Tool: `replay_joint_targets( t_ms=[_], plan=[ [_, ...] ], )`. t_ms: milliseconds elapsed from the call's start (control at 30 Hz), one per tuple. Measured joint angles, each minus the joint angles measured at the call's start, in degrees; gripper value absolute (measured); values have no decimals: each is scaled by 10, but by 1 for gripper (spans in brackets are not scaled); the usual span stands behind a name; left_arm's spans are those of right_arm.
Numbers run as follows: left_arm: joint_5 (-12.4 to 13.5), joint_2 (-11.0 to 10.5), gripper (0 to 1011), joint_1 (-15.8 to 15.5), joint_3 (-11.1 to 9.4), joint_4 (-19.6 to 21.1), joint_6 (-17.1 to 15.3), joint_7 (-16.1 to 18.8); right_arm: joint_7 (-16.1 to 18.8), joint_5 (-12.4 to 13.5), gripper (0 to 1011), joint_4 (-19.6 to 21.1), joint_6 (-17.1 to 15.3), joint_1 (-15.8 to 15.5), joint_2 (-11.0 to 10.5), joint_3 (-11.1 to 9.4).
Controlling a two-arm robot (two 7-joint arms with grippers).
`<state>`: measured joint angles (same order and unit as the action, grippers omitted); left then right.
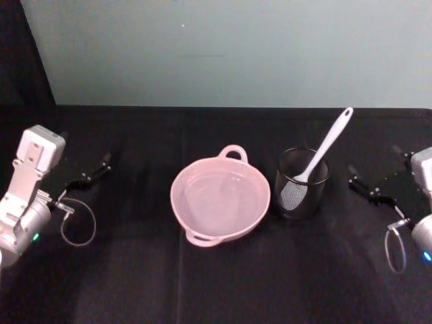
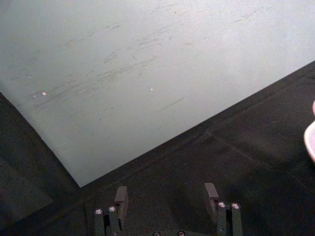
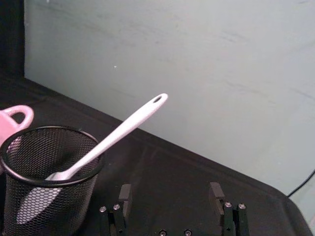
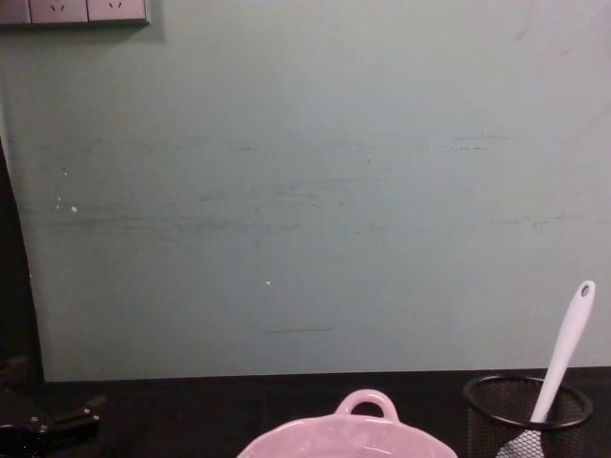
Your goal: Use the one hand to pick up the spoon and stir the clear water in the bowl.
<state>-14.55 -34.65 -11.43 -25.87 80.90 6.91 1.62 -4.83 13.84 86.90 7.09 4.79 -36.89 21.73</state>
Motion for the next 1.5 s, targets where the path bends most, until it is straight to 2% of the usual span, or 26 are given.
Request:
replay_joint_targets(
  t_ms=[33,67,100,200,233,267,333,533,567,700,833,967,1067,1167,1267,1500],
  plan=[
    [0,0,1011,0,0,0,0,0,0,0,1003,0,0,0,0,0],
    [0,0,1011,0,0,0,0,0,-2,6,1002,15,5,-15,-3,-13],
    [0,0,1011,0,0,0,0,0,-2,6,1002,15,5,-15,-3,-13],
    [0,0,1011,0,0,0,0,0,6,37,1003,30,18,-30,2,-34],
    [0,0,1011,0,0,0,0,0,6,37,1002,30,18,-30,2,-34],
    [0,0,1011,0,0,0,0,0,16,52,1003,34,20,-32,6,-40],
    [0,0,1011,0,0,0,0,0,26,66,1003,35,22,-33,10,-45],
    [0,0,1011,0,0,0,0,0,83,142,1003,30,21,-22,45,-60],
    [0,0,1011,0,0,0,0,0,83,142,1003,30,21,-22,45,-60],
    [0,0,1011,0,0,0,0,0,116,187,1002,16,10,-9,70,-67],
    [0,0,1011,0,0,0,0,0,146,237,1003,-3,-8,5,94,-80],
    [0,0,1011,0,0,0,0,0,170,277,1003,-19,-25,13,110,-92],
    [0,0,1011,0,0,0,0,0,207,335,1002,-36,-56,22,126,-111],
    [0,0,1011,0,0,0,0,0,228,367,1003,-44,-78,27,131,-120],
    [0,0,1011,0,0,0,0,0,252,414,1003,-63,-111,38,133,-127],
    [0,0,1011,0,0,0,0,0,296,485,1002,-96,-168,61,126,-132]
  ],
)
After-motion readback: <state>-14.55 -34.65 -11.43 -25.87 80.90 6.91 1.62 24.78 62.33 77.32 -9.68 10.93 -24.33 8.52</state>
